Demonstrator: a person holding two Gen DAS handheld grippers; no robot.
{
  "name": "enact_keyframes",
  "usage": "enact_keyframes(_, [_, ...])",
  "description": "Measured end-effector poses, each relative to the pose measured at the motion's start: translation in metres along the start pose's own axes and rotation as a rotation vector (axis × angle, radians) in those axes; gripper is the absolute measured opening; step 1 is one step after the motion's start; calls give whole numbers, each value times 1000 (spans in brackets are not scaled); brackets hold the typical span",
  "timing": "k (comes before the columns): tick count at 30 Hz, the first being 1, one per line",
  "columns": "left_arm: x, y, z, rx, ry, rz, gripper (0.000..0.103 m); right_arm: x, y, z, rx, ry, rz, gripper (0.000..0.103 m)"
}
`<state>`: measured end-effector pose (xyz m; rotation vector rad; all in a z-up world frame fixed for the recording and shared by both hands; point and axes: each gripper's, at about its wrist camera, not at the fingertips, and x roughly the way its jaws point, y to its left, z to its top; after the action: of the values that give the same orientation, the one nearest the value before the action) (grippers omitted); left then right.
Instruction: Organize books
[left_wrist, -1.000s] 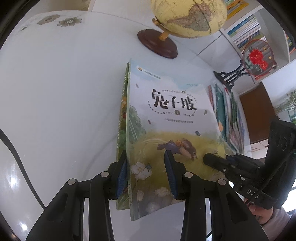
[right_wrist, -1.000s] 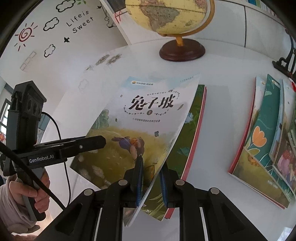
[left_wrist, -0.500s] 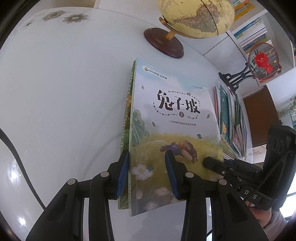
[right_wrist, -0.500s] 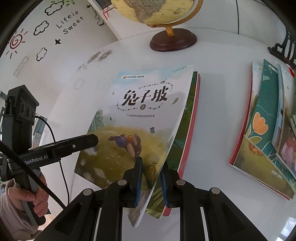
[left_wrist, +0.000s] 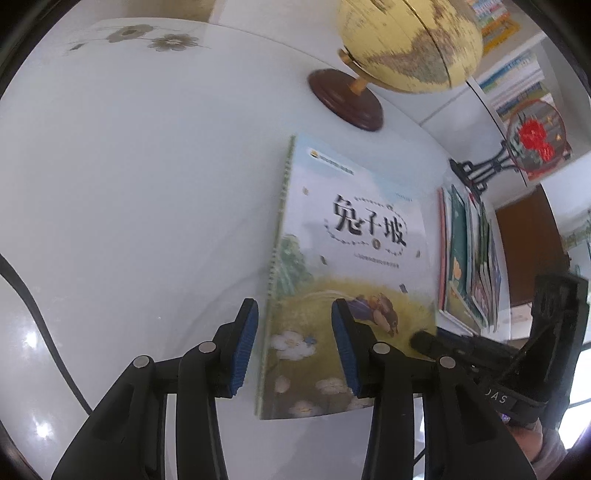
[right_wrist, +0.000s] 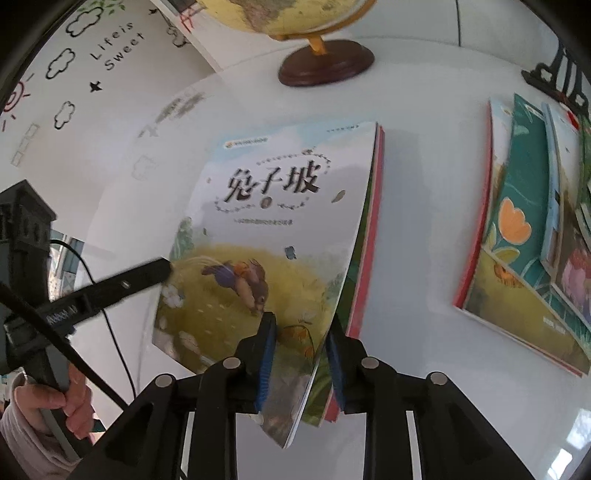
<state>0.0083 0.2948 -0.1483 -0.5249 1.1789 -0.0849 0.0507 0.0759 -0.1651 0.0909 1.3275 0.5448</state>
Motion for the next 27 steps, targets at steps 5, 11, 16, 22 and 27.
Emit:
enact_keyframes(5, [-11,11,-5,-73,-10,36,46,-12,-15,-7,30,4,-59,28])
enact_keyframes(11, [-33,-9,-34,-65,5,81,46,-44,-46,-29,93,-89,-31,40])
enact_keyframes(16, [-61,-46,-67,-38,-9,101,47,-66,-71,-49,122,-177,10,41])
enact_keyframes(22, [-69,-103,-84,-27,-104,105,71,-107,-103,-65,125,-292,55,46])
enact_keyframes(27, [-39,-166,-85,34,-80,79,71,-136,-145,-65,107,-335,6,48])
